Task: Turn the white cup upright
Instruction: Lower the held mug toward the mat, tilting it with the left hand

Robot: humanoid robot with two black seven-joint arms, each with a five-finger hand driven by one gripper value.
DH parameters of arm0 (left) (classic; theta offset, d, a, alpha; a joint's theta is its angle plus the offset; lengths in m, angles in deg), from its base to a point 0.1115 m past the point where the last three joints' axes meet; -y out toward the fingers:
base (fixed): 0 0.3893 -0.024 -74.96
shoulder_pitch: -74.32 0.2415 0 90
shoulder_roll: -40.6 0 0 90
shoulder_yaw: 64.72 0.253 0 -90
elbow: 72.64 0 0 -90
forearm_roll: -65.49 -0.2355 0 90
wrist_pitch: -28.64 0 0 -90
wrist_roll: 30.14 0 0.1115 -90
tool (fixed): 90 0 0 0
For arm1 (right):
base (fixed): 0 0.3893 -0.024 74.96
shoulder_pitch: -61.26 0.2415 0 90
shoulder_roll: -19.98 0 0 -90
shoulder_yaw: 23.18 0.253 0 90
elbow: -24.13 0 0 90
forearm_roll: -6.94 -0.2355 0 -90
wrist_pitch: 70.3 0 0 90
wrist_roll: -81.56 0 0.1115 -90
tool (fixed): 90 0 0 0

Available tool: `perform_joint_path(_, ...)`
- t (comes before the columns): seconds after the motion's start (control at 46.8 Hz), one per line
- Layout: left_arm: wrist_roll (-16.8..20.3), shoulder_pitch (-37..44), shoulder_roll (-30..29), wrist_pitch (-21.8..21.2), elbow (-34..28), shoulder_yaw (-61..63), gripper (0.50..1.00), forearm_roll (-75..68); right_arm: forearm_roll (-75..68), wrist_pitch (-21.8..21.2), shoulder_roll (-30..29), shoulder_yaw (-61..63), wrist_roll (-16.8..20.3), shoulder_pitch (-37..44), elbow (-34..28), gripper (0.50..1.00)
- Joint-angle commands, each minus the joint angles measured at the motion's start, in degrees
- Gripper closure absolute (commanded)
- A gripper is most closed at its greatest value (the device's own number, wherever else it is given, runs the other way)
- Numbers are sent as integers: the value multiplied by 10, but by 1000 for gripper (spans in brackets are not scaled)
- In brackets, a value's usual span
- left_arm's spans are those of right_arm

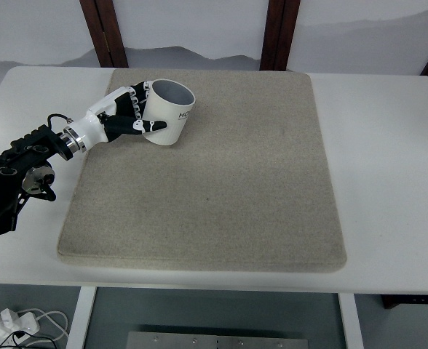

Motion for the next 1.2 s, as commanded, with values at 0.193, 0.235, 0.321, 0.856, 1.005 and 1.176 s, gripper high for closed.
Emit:
perform_joint_path(0.193,0,-2,23,0,2,-3,808,1,0,0,0,0,0,0,0,548)
perform_joint_path(0.235,0,-2,28,0,3,-4,808,1,0,0,0,1,0,0,0,548)
perform_joint_path(0.321,0,-2,38,0,2,-4,808,1,0,0,0,0,1,0,0,548)
perform_joint_path(0.856,0,-1,43,-39,-1,0,752,1,0,0,0,0,0,0,0,548)
perform_joint_path(1.005,0,-1,43,-53,0,1,664,0,0,0,0,0,0,0,0,548)
perform_joint_path(1.176,0,-1,43,-55,0,4,634,0,0,0,0,0,0,0,0,548)
